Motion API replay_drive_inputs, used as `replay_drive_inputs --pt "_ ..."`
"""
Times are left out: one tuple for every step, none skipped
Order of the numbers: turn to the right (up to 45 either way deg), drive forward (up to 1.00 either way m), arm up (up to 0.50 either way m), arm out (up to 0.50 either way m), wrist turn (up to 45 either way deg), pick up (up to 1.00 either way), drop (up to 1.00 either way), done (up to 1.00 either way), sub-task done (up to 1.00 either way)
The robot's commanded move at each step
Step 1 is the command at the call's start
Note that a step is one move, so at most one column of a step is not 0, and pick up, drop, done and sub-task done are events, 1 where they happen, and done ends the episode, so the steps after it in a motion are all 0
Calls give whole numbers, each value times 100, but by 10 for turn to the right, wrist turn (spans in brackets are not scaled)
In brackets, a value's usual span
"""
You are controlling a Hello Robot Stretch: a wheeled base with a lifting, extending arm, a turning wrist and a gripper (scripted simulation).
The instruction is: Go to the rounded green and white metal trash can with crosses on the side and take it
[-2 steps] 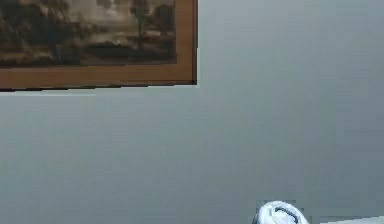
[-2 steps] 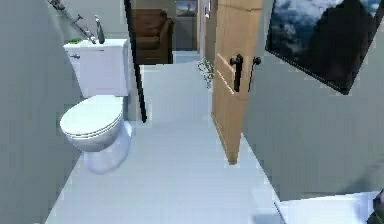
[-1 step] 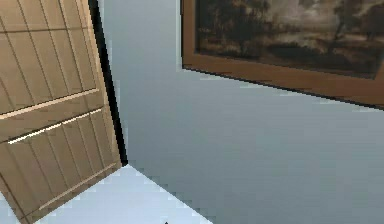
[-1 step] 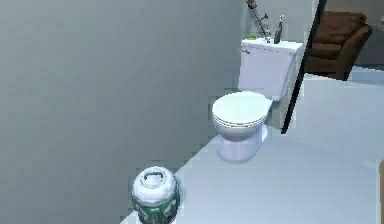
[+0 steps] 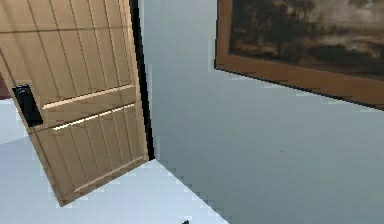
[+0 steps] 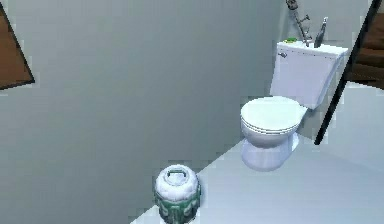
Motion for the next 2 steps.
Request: replay_drive_inputs --pt "0 0 20 0 0 0 0 0 0" --pt "0 0 0 48 0 0 0 0 0"
